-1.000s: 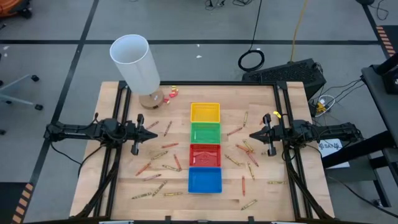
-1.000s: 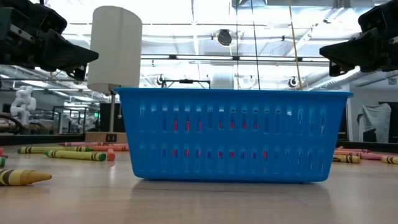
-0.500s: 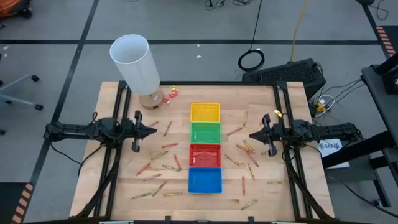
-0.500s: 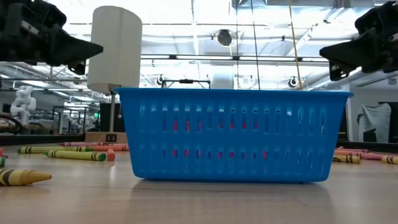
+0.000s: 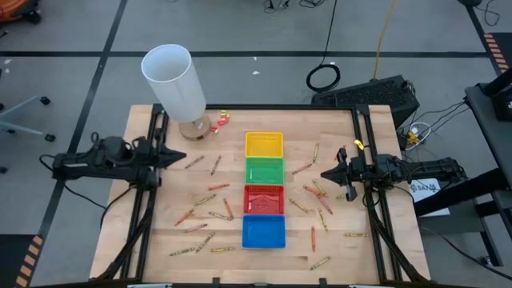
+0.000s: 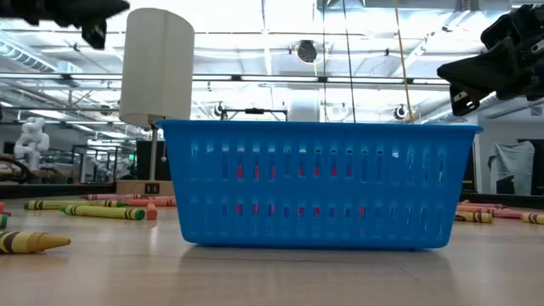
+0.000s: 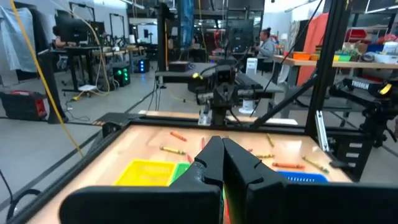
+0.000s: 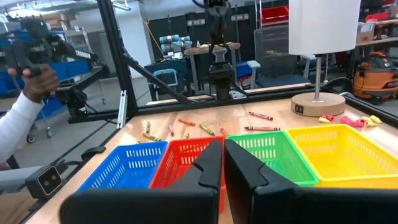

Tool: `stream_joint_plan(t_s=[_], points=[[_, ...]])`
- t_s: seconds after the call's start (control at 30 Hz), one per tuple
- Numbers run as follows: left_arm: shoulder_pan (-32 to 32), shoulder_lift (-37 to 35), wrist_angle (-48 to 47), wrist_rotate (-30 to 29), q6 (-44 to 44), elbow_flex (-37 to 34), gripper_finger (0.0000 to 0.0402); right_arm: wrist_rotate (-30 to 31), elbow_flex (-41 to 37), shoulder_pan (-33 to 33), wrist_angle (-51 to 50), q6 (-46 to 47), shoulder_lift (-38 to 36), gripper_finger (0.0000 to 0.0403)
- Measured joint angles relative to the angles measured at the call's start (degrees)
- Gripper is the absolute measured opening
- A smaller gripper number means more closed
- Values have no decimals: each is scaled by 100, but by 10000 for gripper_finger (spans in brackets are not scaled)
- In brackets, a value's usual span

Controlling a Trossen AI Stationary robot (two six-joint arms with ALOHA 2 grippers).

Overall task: Sort crayons
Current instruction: Put the red crayon into the blue bin

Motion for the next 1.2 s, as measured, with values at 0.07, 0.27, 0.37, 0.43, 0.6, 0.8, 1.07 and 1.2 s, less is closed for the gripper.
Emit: stream_joint_plan(t_s=[0.07, 0.27, 0.37, 0.43, 0.6, 0.8, 1.07, 1.2], points=[[0, 217, -351, 0, 0, 413, 0, 0, 2, 2, -22, -8, 0, 4], [0, 1056, -1205, -1, -132, 1719, 0, 0, 2, 1, -54, -11, 2, 4], [0, 1508, -1268, -1, -130, 2255, 0, 0, 0, 0, -70, -11, 2, 4], [0, 1777, -1263, -4, 11, 2558, 0, -1, 2, 1, -95, -12, 2, 4], [0, 2353, -1271, -81, 326, 3054, 0, -2, 2, 2, -125, -13, 9, 4], [-4, 2773, -1712, -29, 344, 3072, 0, -17, 2, 0, -303, 149, 13, 4], [-4, 3408, -2148, -251, -131, 2759, 0, -15, 2, 1, -266, 540, 176, 4], [-4, 3733, -2032, -270, -136, 2657, 0, 13, 30, 2, -13, 750, 212, 4]])
